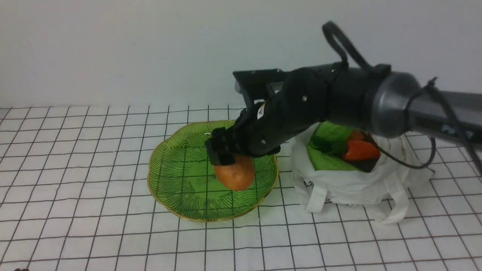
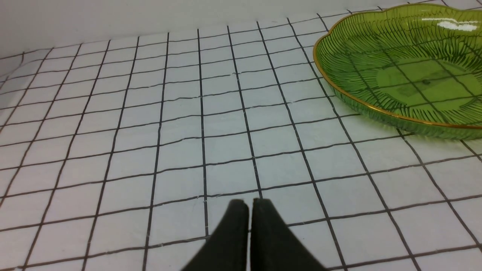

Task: Take vegetables from bag on white checkered tablecloth place on plate.
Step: 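Take the potato out of the bag and place it in the dish with the right gripper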

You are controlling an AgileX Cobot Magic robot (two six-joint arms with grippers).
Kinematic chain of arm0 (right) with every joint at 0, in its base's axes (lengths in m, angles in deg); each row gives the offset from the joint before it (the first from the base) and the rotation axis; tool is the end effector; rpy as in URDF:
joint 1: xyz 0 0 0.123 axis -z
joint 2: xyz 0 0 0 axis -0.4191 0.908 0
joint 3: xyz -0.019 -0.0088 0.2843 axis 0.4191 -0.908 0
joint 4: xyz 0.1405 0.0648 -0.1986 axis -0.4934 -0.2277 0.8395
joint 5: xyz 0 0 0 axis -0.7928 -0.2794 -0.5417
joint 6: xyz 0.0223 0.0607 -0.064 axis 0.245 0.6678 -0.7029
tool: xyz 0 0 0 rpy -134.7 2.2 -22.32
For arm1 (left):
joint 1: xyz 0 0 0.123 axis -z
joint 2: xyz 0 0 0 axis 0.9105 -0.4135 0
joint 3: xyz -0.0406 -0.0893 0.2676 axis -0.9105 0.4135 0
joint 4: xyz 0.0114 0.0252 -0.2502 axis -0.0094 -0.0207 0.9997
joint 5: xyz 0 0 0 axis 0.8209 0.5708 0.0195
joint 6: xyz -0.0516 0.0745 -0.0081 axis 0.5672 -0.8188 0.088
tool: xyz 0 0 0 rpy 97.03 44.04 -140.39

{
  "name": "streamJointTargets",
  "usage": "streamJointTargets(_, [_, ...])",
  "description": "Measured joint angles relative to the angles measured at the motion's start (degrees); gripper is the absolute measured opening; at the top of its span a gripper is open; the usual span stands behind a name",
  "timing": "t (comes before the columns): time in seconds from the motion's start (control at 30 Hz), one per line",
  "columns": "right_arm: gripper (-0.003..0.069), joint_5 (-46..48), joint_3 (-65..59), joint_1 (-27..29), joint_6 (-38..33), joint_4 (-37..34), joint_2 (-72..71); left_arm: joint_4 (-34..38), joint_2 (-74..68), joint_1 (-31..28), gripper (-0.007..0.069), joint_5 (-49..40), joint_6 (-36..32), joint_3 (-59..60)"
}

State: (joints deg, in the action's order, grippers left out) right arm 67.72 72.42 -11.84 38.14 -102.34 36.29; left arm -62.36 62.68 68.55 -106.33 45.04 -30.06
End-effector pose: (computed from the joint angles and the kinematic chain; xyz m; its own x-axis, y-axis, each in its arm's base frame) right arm 0.3453 0.2765 0.2201 -0.8177 -0.3033 -0.4892 -0.4757 0.8346 0.2778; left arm 0.0523 -0.0008 0.1701 -0.3044 0.0981 -0.9475 0.0577 0.9948 0.0844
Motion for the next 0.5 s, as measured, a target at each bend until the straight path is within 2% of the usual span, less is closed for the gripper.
streamJointTargets(0.13, [0.0566,-0.8,0.0,-0.1,0.0,0.3,3.5,0.0,0.0,0.0,-0.0008,0.0,0.0,0.0])
streamJointTargets(0.2, [0.0627,-0.9,0.0,-0.1,0.0,0.3,3.8,0.0,0.0,0.0,-0.0008,0.0,0.0,0.0])
streamJointTargets(0.3, [0.0678,-0.9,0.0,-0.1,0.0,0.3,3.6,0.0,0.0,0.0,-0.0008,0.0,0.0,0.0])
streamJointTargets(0.43, [0.0689,-0.6,0.1,-0.1,0.0,0.9,2.9,0.0,0.0,0.0,-0.0008,0.0,0.0,0.0])
streamJointTargets(0.5, [0.0691,1.4,0.8,-0.1,0.0,3.8,0.9,0.0,0.0,0.0,-0.0008,0.0,0.0,0.0])
